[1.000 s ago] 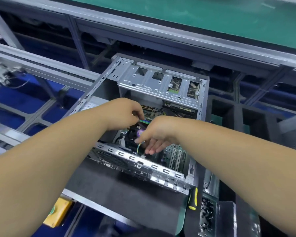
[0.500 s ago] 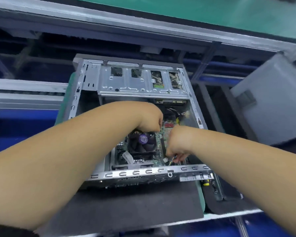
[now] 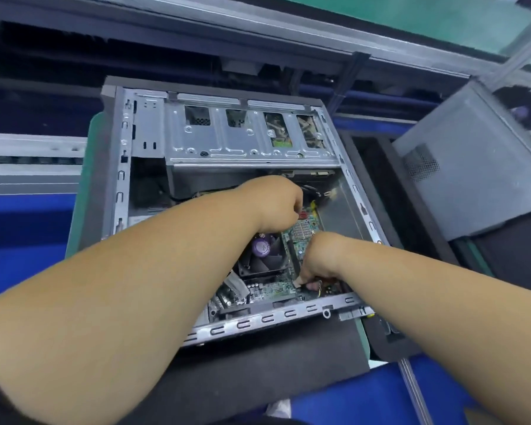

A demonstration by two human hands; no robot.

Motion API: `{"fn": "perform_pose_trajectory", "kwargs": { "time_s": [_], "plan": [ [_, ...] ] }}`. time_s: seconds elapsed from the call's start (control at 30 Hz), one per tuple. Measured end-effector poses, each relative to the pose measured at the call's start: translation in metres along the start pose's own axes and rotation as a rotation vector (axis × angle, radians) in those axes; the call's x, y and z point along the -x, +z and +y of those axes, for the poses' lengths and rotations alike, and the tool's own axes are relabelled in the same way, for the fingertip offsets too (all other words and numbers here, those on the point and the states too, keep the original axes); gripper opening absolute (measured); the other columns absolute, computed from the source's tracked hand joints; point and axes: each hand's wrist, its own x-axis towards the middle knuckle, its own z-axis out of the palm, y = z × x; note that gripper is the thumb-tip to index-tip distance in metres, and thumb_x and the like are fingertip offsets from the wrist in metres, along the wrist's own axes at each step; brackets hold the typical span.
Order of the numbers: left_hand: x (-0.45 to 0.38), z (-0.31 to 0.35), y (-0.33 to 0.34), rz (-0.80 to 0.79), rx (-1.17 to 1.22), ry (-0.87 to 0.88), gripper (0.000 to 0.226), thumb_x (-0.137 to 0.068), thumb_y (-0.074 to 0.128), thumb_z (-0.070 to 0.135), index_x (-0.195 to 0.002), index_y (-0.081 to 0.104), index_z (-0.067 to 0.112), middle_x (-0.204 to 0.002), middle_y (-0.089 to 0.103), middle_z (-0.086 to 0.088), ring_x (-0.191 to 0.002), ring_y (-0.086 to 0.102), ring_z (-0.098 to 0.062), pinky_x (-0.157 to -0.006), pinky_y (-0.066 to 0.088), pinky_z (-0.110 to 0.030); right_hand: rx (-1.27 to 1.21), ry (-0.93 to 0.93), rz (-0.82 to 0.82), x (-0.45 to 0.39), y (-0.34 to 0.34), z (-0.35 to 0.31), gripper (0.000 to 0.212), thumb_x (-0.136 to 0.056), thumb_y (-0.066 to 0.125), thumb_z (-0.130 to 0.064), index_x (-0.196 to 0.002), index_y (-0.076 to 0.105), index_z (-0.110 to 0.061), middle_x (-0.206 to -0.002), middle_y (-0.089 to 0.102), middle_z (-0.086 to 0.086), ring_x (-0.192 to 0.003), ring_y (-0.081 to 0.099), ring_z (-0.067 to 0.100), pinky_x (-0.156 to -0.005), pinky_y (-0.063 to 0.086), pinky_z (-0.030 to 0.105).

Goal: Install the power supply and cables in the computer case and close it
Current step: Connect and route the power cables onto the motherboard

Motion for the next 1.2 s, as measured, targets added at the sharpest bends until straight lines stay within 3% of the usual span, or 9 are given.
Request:
{"fn": "perform_pose_trajectory", "kwargs": {
  "time_s": [0.07, 0.17, 0.3, 0.43, 0.57, 0.7, 0.8, 1.0, 1.2],
  "plan": [
    [-0.002, -0.002, 0.0, -0.017, -0.007, 0.031, 0.024, -0.091, 0.055, 0.023, -0.11, 0.069, 0.027, -0.112, 0.065, 0.004, -0.103, 0.058, -0.02, -0.086, 0.049, -0.033, -0.096, 0.051, -0.117, -0.003, 0.003, -0.003, 0.025, -0.1, 0.056, -0.019, -0.077, 0.055, -0.01, -0.044, 0.057, -0.005, -0.039, 0.048, 0.007, -0.041, 0.041, 0.016],
    [-0.003, -0.005, -0.002, -0.059, -0.014, 0.063, 0.024, -0.091, 0.054, 0.023, -0.11, 0.069, 0.026, -0.111, 0.066, 0.005, -0.103, 0.058, -0.018, -0.086, 0.049, -0.033, -0.214, 0.051, -0.138, -0.008, 0.003, -0.002, 0.012, -0.1, 0.054, -0.008, -0.102, 0.066, -0.006, -0.06, 0.061, -0.002, -0.053, 0.051, 0.006, -0.055, 0.046, 0.021],
    [-0.005, -0.006, -0.002, -0.095, -0.022, 0.076, 0.024, -0.091, 0.054, 0.02, -0.108, 0.071, 0.02, -0.109, 0.068, 0.001, -0.101, 0.06, -0.021, -0.086, 0.051, -0.036, -0.367, 0.083, -0.099, -0.009, 0.006, 0.0, 0.021, -0.097, 0.056, 0.0, -0.117, 0.063, -0.003, -0.045, 0.06, 0.0, -0.037, 0.052, 0.003, -0.045, 0.044, 0.016],
    [-0.008, -0.008, 0.001, -0.108, -0.053, 0.092, 0.02, -0.089, 0.053, 0.018, -0.097, 0.071, 0.014, -0.097, 0.068, -0.005, -0.086, 0.058, -0.025, -0.077, 0.052, -0.036, -0.283, 0.067, -0.078, -0.012, 0.007, -0.001, 0.025, -0.095, 0.059, 0.002, -0.119, 0.063, 0.004, -0.043, 0.058, 0.001, -0.036, 0.05, 0.006, -0.047, 0.045, 0.018],
    [-0.011, -0.008, 0.003, -0.117, -0.104, 0.1, 0.01, -0.087, 0.051, 0.015, -0.083, 0.055, 0.023, -0.084, 0.05, -0.004, -0.075, 0.038, -0.021, -0.065, 0.036, -0.032, -0.048, 0.027, -0.038, -0.019, 0.008, -0.004, 0.024, -0.089, 0.071, -0.01, -0.111, 0.072, -0.001, -0.069, 0.067, 0.002, -0.056, 0.054, 0.014, -0.074, 0.053, 0.029],
    [-0.01, -0.007, 0.006, -0.119, -0.144, 0.102, 0.024, -0.089, 0.051, 0.016, -0.102, 0.07, 0.012, -0.093, 0.061, -0.006, -0.08, 0.053, -0.027, -0.068, 0.044, -0.032, 0.286, -0.009, 0.006, -0.025, 0.01, -0.011, 0.015, -0.081, 0.073, -0.024, -0.091, 0.079, -0.015, -0.097, 0.076, 0.0, -0.07, 0.059, 0.013, -0.085, 0.055, 0.025],
    [-0.011, -0.007, 0.008, -0.106, -0.154, 0.094, 0.026, -0.091, 0.051, 0.017, -0.109, 0.069, 0.015, -0.109, 0.067, -0.006, -0.101, 0.062, -0.026, -0.077, 0.051, -0.034, 0.466, -0.013, 0.035, -0.028, 0.012, -0.014, 0.02, -0.078, 0.07, -0.031, -0.062, 0.065, -0.02, -0.078, 0.068, -0.002, -0.066, 0.057, 0.015, -0.076, 0.052, 0.021],
    [-0.011, -0.007, 0.008, -0.112, -0.18, 0.102, 0.026, -0.09, 0.051, 0.017, -0.108, 0.069, 0.015, -0.11, 0.067, -0.005, -0.101, 0.062, -0.026, -0.078, 0.052, -0.034, 0.582, -0.025, 0.016, -0.028, 0.013, -0.016, 0.021, -0.077, 0.067, -0.03, -0.059, 0.063, -0.019, -0.071, 0.064, -0.004, -0.065, 0.056, 0.016, -0.075, 0.051, 0.021],
    [-0.011, -0.007, 0.008, -0.114, -0.194, 0.117, 0.027, -0.088, 0.05, 0.017, -0.107, 0.069, 0.016, -0.108, 0.067, -0.005, -0.099, 0.062, -0.026, -0.08, 0.054, -0.035, 0.545, -0.072, 0.085, -0.019, 0.012, -0.019, 0.005, -0.072, 0.07, -0.022, -0.075, 0.074, -0.019, -0.062, 0.06, -0.001, -0.06, 0.053, 0.019, -0.066, 0.05, 0.021]
  ]
}}
